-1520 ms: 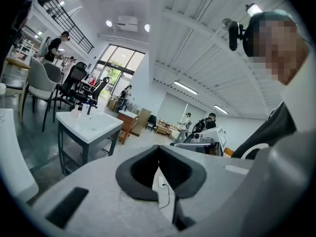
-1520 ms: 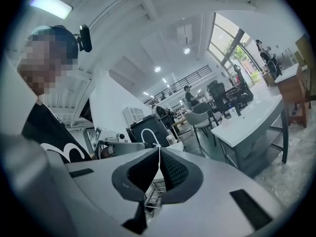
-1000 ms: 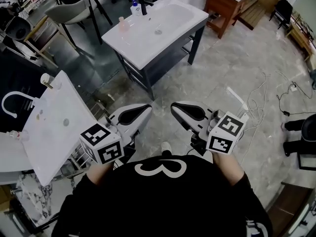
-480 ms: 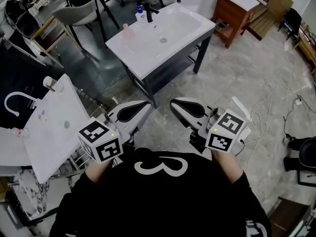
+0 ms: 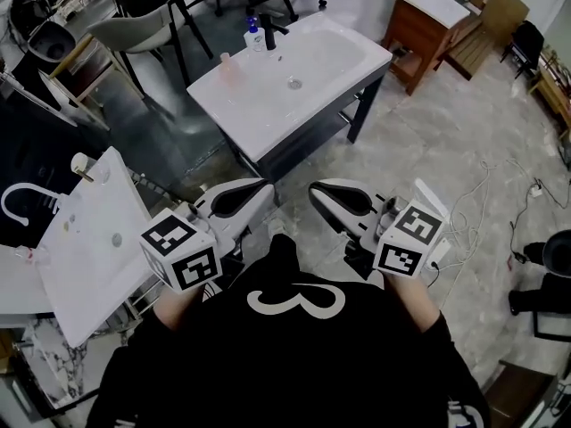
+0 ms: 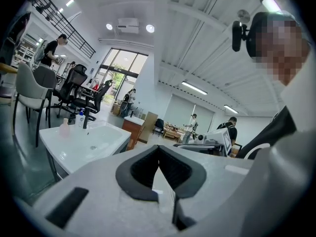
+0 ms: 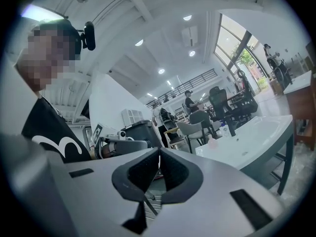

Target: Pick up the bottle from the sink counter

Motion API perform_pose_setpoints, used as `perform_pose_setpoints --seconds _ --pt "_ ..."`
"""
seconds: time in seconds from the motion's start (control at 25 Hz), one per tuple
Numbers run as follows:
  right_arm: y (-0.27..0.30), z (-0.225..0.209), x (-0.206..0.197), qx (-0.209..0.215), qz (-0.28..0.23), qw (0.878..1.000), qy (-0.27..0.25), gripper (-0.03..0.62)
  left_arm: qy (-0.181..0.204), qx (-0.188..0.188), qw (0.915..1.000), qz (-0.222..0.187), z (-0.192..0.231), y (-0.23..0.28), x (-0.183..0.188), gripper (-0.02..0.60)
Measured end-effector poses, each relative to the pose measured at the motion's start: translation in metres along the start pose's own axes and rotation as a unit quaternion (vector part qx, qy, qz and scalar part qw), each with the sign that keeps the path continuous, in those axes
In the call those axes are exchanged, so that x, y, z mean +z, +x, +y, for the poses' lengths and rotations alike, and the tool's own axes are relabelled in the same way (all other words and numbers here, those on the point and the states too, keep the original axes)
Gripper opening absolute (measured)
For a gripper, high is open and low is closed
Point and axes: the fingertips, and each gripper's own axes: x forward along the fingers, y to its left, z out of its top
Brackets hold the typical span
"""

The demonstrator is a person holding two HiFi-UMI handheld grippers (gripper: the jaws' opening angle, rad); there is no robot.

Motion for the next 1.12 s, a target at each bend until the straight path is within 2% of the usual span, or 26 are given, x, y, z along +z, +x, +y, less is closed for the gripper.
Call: perform_pose_setpoints --seconds 0.24,0.52,0.92,1.12 --pt "0.025 -0.056 0.017 -0.023 0.002 1.0 0.009 0.015 -0.011 -0.016 0.9997 0.012 0.052 0.035 0.013 0.015" --pt "0.078 -0.125 0.036 -0.026 0.013 0.999 0.024 0.015 -0.025 -0.012 0.9995 0.016 0.129 0.07 0.042 0.015" --pt "0.191 -0.204 0.046 -0.001 0.06 0.998 0.027 0.015 -0.064 0.021 0.9977 0.012 0.248 0.083 0.058 0.015" --pt "0.236 -0.226 0.042 0.007 0.08 0.997 0.023 0.015 -0.085 0.04 0.9956 -0.002 0.296 0.076 0.061 0.015"
